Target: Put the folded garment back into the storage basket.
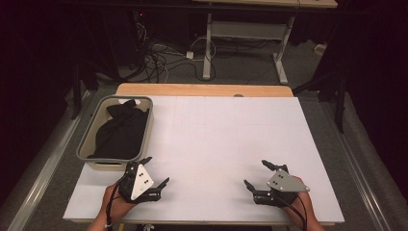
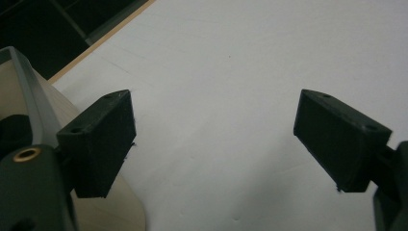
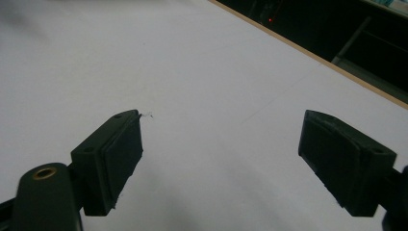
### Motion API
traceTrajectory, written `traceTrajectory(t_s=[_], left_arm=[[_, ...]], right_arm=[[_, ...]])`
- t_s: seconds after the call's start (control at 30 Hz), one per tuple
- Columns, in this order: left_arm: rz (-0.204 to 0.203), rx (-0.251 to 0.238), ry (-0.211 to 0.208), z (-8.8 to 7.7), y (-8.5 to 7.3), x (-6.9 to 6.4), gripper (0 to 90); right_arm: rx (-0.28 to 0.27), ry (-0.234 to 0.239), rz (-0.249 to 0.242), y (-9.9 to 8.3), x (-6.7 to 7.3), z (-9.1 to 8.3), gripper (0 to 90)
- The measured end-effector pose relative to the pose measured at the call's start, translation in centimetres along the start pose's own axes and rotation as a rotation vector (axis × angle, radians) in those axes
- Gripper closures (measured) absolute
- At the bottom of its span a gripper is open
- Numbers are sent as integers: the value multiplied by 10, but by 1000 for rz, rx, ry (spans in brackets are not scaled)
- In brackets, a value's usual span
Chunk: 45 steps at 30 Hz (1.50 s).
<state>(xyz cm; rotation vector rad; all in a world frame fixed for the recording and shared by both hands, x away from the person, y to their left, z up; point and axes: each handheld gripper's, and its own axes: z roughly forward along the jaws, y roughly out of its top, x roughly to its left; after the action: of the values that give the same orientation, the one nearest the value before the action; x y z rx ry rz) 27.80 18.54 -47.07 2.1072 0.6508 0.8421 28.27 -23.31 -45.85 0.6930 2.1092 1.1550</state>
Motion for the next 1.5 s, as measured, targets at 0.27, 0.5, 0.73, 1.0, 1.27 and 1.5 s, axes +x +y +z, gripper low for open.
traceTrajectory(t_s=[0.27, 0.5, 0.73, 1.0, 1.27, 1.5], left_arm=[[0, -12, -14, 1, 1, -1, 143], [1, -13, -29, 7, 3, -2, 143], [8, -5, -31, 8, 3, -5, 143], [3, -5, -21, 5, 0, -2, 143], [3, 2, -23, 6, -1, -1, 143], [8, 4, -17, 6, -1, 0, 143]], right_arm=[[-6, -22, -6, 2, -1, -6, 156], [1, -29, 0, -1, -2, -9, 156], [-15, -28, 6, -2, -4, -12, 156], [-15, -30, 3, -2, -4, -10, 156], [-7, -28, 1, -4, -3, -8, 155], [-8, -37, 10, -4, -5, -8, 154]])
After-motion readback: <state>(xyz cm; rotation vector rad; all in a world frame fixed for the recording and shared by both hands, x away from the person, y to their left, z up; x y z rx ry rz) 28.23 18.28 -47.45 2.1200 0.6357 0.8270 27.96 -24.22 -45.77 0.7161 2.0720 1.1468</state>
